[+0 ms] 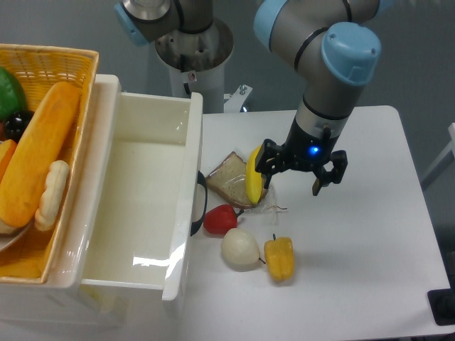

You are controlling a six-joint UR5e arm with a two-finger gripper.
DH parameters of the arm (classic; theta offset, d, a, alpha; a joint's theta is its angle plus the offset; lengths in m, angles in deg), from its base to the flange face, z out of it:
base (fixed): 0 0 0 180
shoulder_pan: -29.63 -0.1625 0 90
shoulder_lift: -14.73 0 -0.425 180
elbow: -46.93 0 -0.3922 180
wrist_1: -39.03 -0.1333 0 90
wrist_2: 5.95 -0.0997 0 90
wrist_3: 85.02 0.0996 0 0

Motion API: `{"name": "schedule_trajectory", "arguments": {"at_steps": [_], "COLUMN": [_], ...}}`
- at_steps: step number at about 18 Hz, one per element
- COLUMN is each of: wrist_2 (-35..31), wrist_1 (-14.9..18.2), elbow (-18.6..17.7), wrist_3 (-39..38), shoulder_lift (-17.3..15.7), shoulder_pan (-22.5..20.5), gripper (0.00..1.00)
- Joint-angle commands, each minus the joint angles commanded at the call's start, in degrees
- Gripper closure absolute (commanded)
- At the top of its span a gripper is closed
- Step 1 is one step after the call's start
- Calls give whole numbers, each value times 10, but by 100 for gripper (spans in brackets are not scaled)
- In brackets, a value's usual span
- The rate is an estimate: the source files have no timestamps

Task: Pick up the pear
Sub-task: 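Open the gripper to release the yellow banana onto the bread slice, then move the gripper down toward the cream-white pear beside the red apple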

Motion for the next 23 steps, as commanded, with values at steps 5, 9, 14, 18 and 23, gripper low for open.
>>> {"name": "schedule_trajectory", "arguments": {"at_steps": [5,9,14,18,23], "wrist_2": [-34,-69,-69,-69,-97], "wrist_1": [-2,-1,-17,-26,-41], "elbow": [-1,-11,-17,-18,-21], "wrist_3": [-7,-49,-222,-313,-433], "shoulder_lift": [-1,8,27,47,82], "shoulder_pan": [3,5,6,16,33], "gripper": [0,0,0,0,0]}}
